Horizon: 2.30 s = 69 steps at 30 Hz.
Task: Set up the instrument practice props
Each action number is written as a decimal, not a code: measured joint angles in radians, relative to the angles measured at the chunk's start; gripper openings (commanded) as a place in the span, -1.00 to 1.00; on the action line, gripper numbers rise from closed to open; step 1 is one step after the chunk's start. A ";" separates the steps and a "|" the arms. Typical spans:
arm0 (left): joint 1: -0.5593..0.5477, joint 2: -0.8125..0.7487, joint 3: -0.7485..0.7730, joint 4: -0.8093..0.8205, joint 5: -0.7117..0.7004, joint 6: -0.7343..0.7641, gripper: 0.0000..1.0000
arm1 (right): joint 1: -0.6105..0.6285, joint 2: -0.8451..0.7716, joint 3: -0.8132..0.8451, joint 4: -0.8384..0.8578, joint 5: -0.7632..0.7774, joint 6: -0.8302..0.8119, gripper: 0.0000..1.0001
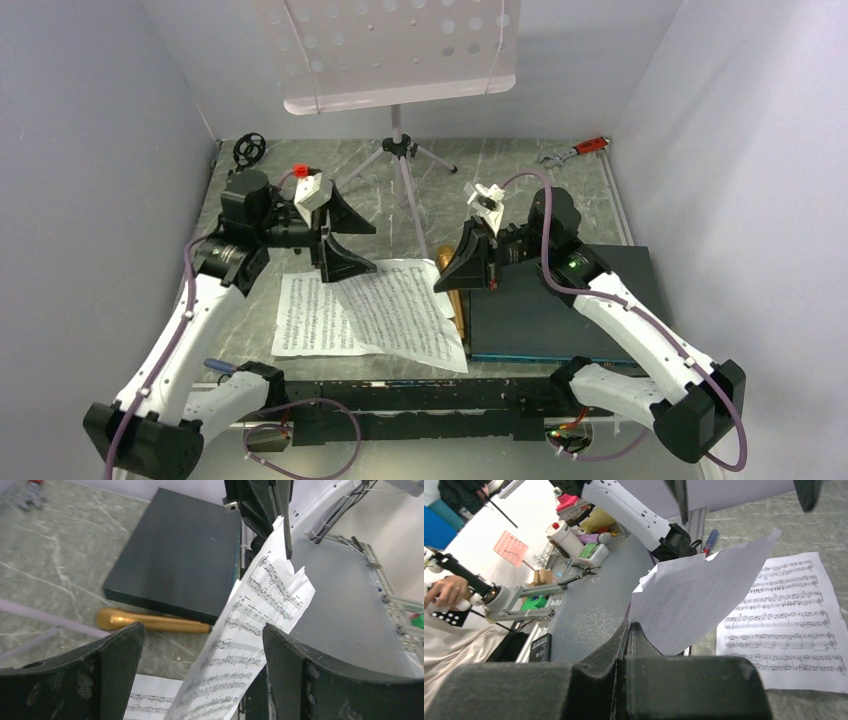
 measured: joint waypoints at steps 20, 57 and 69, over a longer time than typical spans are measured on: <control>-0.271 0.132 0.060 -0.121 -0.089 0.091 -0.95 | 0.051 0.067 0.076 -0.003 0.027 0.017 -0.58; -0.273 -0.252 -0.209 0.579 -0.541 -0.466 -0.95 | 0.051 -0.251 -0.425 0.486 0.686 0.221 0.38; -0.273 -0.227 -0.264 0.662 -0.542 -0.547 -0.22 | 0.052 -0.187 -0.370 0.656 0.537 0.313 -1.00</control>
